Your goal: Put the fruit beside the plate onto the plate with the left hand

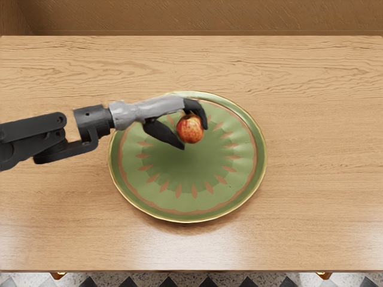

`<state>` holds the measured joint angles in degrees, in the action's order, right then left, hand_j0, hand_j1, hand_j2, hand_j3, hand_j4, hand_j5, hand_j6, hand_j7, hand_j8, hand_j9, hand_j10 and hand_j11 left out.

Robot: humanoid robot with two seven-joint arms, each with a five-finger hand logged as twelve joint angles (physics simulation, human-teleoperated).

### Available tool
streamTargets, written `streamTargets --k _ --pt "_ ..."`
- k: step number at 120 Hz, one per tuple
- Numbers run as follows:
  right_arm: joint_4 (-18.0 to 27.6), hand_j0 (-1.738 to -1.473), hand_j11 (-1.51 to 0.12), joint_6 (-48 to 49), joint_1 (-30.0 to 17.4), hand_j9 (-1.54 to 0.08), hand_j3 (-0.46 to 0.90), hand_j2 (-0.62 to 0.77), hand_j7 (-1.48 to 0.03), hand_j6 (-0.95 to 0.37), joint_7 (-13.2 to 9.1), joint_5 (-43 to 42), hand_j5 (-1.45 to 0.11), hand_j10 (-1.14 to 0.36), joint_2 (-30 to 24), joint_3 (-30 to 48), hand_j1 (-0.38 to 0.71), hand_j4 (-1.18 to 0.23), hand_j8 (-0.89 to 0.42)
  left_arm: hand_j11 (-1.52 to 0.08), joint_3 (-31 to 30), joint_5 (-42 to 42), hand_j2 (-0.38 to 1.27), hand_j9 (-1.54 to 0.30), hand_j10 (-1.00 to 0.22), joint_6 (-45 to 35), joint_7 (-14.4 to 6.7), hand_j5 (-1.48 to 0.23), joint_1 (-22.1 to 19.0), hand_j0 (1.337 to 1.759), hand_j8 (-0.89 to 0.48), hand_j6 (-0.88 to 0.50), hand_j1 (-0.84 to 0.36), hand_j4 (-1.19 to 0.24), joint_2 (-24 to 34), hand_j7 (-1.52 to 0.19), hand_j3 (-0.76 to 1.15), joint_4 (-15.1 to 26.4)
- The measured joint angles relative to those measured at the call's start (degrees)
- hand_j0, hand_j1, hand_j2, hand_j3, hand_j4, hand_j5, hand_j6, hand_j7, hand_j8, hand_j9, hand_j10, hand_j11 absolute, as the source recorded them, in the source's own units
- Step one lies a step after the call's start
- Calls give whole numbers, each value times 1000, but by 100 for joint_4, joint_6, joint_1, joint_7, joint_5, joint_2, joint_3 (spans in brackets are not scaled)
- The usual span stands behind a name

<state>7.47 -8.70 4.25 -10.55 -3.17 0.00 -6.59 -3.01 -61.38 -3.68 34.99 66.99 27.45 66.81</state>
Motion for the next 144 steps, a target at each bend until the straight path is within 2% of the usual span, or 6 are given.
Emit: streamTargets --k 27,44,71,83,106,144 --pt "0 -1658 0 0 -2 0 0 0 0 -1 0 0 0 0 0 0 -349 -1 -1 -265 55 813 74 -265 -198 -14 1 -273 -133 1657 -143 -125 150 -172 -36 -273 0 -124" --pt "-1 -1658 0 0 -3 0 0 0 0 -1 0 0 0 0 0 0 -349 -1 -1 -144 854 1419 41 -144 -109 -25 1 -148 -1086 1658 -82 -73 240 -96 88 -148 0 -144" --pt "4 -1658 0 0 -3 0 0 0 0 -1 0 0 0 0 0 0 -349 -1 -1 -63 2008 2007 18 -63 -49 -27 1 -65 -1678 1658 -40 -38 300 -45 587 -65 0 -156" --pt "15 -1658 0 0 -3 0 0 0 0 -1 0 0 0 0 0 0 -349 -1 -1 -48 2420 2229 14 -48 -37 -27 1 -49 -2395 1658 -32 -30 312 -34 669 -48 0 -155" --pt "25 -1658 0 6 1 0 0 0 0 -1 0 0 0 0 0 0 -349 -1 -1 -33 3121 2347 10 -33 -25 -33 1 -33 -3102 1658 -23 -23 323 -24 855 -33 0 -122" --pt "37 -1658 0 8 12 0 0 0 0 -1 0 1 0 0 0 2 -349 0 0 -25 3465 2518 8 -25 -19 -36 1 -25 -3503 1658 -19 -19 329 -19 852 -25 0 -404"
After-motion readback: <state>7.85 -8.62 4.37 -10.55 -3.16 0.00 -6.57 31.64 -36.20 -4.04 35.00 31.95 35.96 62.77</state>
